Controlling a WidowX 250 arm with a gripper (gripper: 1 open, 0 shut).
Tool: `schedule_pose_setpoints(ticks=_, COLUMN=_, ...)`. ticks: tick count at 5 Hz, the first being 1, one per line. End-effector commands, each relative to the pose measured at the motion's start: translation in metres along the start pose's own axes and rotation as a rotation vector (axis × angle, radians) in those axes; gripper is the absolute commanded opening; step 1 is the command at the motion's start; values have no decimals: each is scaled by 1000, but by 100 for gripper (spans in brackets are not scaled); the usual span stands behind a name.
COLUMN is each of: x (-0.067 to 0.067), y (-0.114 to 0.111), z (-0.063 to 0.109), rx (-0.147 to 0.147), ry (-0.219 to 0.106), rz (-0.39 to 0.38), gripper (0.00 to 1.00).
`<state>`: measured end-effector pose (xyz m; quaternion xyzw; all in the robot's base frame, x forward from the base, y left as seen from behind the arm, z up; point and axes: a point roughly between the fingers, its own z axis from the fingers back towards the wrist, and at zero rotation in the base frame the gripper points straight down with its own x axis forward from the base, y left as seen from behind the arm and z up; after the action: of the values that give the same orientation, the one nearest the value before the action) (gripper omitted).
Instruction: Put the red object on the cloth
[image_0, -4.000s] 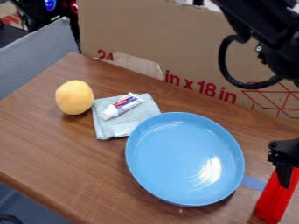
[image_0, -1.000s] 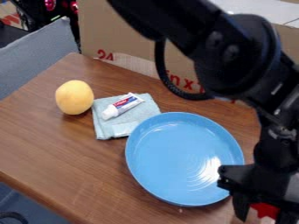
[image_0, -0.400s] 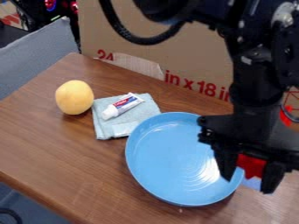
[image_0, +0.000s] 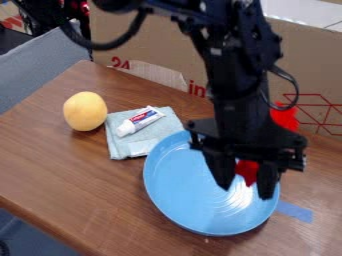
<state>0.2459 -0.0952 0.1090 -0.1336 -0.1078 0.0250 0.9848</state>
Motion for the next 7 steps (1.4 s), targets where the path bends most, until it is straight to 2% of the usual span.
schedule_pose_setpoints(ticks=1, x=14, y=-18, z=8, rx=0, ry=-30, rz=-27, gripper=0)
schedule_pose_setpoints(ticks=2, x=24, y=-15, z=12, rx=14, ry=-25, rz=-32, gripper=0)
schedule_pose_setpoints(ticks=3, x=16, y=1, z=-1, rx=30, ry=-68, rz=-117, gripper=0)
schedule_pose_setpoints(ticks=4, x=22, y=11, z=-26, rx=54, ry=-73, rz=-208, gripper=0)
schedule_pose_setpoints(ticks=5, x=15, y=17, z=-39, rx=86, ry=-52, rz=-242, gripper=0)
schedule_pose_setpoints(ticks=6, x=1, y=24, z=-46, rx=103, ry=1, rz=-281, gripper=0)
schedule_pose_setpoints(ticks=7, x=6, y=11, z=-47, rx=94, ry=37, rz=-307, gripper=0)
